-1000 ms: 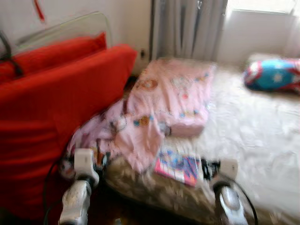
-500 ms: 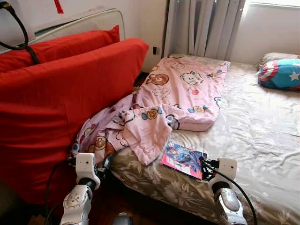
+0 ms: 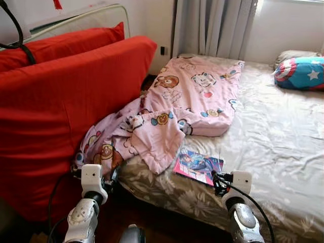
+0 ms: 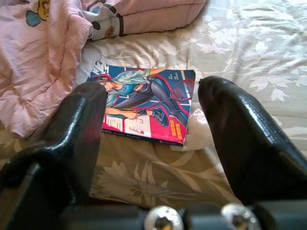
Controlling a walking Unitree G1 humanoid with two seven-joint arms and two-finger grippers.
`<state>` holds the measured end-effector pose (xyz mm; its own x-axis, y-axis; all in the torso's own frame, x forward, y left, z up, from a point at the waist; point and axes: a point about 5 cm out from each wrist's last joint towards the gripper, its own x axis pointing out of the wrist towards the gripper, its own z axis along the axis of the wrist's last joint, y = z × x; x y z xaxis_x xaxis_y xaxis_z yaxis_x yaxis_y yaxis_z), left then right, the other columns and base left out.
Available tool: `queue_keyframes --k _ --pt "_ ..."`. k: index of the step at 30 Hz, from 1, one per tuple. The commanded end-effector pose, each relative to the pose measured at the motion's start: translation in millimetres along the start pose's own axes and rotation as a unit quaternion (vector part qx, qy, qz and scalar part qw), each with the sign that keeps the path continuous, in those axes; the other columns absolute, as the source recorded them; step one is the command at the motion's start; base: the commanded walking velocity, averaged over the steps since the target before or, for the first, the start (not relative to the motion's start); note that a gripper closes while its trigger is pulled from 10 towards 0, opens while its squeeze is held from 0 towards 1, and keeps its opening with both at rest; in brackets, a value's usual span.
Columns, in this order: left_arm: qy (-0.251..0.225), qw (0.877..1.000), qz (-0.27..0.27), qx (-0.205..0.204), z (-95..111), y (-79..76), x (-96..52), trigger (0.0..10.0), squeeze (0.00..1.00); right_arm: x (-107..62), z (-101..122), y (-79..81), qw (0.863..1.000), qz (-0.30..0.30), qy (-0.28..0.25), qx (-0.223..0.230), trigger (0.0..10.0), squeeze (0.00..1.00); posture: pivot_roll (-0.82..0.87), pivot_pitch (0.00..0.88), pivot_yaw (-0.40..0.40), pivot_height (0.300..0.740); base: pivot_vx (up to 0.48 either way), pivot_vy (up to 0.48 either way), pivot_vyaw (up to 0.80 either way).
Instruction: Clean up the room
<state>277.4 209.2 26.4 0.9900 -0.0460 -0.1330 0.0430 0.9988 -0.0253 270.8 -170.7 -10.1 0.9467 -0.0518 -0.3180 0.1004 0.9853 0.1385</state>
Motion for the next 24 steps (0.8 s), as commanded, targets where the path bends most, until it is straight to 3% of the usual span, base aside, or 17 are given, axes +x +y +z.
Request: queue_keyframes --k 1,12,20,24 --pt "0.000 1.000 0.003 0.004 2.4 3.8 1.4 10.0 0.00 1.0 0.9 2.2 1.000 0.000 0.000 0.003 10.0 0.00 0.02 0.000 0.011 0.638 0.000 0.000 0.00" --pt "0.004 1.000 0.001 0.007 1.5 3.3 1.5 10.0 0.00 -0.4 -2.3 3.2 1.000 0.003 0.005 0.006 10.0 0.00 0.02 0.000 0.015 0.638 0.000 0.000 0.00" --pt "0.005 1.000 0.002 0.007 1.2 3.5 1.4 10.0 0.00 -0.9 -3.3 5.4 1.000 0.006 0.006 0.007 10.0 0.00 0.02 0.000 0.016 0.638 0.244 0.000 0.00" --pt "0.005 1.000 0.002 0.006 0.8 3.2 1.4 10.0 0.00 -0.7 -3.3 3.2 1.000 -0.005 0.006 0.028 10.0 0.00 0.02 0.000 0.015 0.638 0.254 0.000 0.00"
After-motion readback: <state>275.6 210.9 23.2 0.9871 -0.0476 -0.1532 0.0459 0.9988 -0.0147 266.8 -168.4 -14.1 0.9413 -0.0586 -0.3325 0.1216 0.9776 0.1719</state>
